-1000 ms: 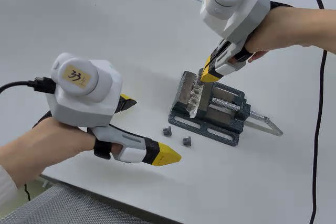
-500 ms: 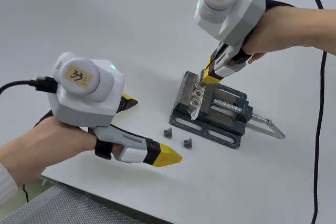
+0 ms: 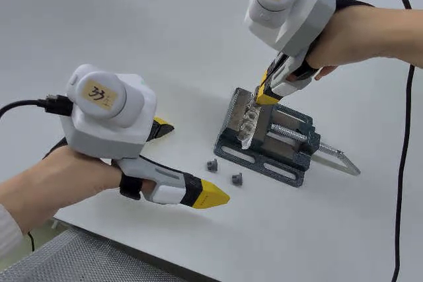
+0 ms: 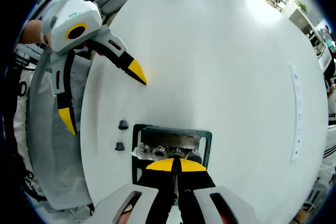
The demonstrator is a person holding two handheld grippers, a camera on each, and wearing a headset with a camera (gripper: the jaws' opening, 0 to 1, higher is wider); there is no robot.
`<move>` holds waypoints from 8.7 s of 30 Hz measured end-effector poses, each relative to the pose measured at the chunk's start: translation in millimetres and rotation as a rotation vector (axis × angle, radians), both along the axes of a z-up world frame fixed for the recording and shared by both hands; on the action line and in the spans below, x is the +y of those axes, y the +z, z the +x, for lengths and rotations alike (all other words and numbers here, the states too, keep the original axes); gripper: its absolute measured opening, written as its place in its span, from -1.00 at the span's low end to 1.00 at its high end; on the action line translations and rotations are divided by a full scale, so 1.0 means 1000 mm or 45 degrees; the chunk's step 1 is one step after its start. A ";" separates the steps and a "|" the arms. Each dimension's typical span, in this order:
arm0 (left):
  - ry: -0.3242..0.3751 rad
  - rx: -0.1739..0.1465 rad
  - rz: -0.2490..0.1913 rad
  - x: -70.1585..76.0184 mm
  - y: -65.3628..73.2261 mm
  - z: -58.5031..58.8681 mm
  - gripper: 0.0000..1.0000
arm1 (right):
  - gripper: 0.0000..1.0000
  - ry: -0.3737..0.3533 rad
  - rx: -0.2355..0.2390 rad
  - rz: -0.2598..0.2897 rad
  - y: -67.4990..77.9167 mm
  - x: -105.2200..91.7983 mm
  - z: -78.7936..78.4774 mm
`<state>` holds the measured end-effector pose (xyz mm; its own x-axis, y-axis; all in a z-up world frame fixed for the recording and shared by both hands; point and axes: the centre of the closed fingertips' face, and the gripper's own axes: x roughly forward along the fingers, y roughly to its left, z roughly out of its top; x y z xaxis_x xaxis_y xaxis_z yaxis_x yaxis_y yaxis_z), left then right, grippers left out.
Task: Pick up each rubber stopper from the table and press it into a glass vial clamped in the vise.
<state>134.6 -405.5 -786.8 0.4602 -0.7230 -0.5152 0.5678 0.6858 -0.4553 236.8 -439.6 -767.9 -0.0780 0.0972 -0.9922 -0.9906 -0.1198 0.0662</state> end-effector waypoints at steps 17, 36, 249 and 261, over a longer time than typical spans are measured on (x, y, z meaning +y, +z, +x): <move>0.006 -0.021 -0.002 0.001 0.007 0.002 0.92 | -1.00 -0.025 -0.012 0.010 -0.001 0.000 0.001; -0.007 -0.061 0.023 0.001 0.019 0.006 0.92 | -1.00 -0.002 -0.041 0.094 0.001 -0.001 -0.001; 0.277 0.467 -0.667 -0.064 0.066 0.013 -0.82 | -0.84 -0.003 -0.423 0.739 0.051 -0.029 -0.099; 0.130 0.496 -0.798 -0.059 0.084 0.009 -0.82 | -0.73 -0.089 -0.291 0.901 0.078 -0.028 -0.105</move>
